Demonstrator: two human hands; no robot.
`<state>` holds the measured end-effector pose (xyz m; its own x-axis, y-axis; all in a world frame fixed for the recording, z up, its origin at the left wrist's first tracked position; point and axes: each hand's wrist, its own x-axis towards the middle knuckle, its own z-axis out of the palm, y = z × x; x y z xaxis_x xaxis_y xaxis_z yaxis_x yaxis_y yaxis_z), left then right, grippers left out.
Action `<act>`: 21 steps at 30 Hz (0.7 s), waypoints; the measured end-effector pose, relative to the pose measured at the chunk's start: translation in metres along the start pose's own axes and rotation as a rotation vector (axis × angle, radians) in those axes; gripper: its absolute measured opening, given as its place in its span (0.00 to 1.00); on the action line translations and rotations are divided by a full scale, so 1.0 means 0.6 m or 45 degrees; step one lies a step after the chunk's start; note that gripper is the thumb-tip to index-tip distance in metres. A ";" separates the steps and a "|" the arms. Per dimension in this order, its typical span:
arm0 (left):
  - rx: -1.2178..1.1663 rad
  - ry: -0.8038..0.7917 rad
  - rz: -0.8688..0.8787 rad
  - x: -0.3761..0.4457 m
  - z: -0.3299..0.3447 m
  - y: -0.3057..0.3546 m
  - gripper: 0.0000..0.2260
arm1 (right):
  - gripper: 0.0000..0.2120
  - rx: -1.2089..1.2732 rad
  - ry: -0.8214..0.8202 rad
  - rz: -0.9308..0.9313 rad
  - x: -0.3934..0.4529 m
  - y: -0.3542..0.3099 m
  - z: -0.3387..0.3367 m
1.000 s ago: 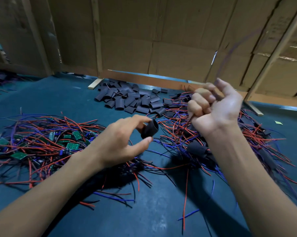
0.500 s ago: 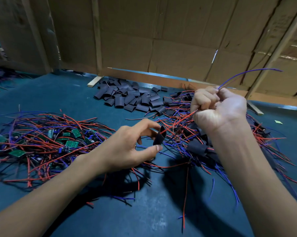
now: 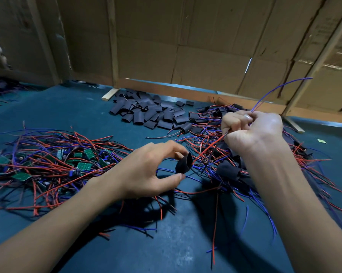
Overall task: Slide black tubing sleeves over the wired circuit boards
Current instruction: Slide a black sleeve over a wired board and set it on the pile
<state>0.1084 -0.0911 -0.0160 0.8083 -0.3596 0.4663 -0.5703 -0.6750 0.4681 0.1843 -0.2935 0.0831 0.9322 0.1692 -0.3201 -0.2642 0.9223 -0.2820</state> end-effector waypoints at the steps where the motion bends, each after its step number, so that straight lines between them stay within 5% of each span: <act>1: 0.045 -0.010 0.025 0.000 0.000 0.001 0.19 | 0.19 0.006 -0.002 -0.010 0.000 0.002 0.000; 8: 0.144 -0.033 0.183 0.003 0.006 0.013 0.19 | 0.16 -0.010 0.036 -0.107 0.005 0.020 -0.006; 16: -0.091 0.072 0.044 0.004 0.007 0.026 0.18 | 0.18 -0.086 -0.098 -0.351 -0.001 0.043 -0.011; 21: -0.098 0.407 -0.166 0.010 0.010 0.023 0.16 | 0.20 -0.378 -0.300 -0.336 -0.011 0.107 -0.025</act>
<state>0.1062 -0.1067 -0.0114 0.7953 -0.0451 0.6045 -0.4844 -0.6468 0.5890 0.1576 -0.2406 0.0535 0.9988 0.0482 0.0021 -0.0379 0.8108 -0.5841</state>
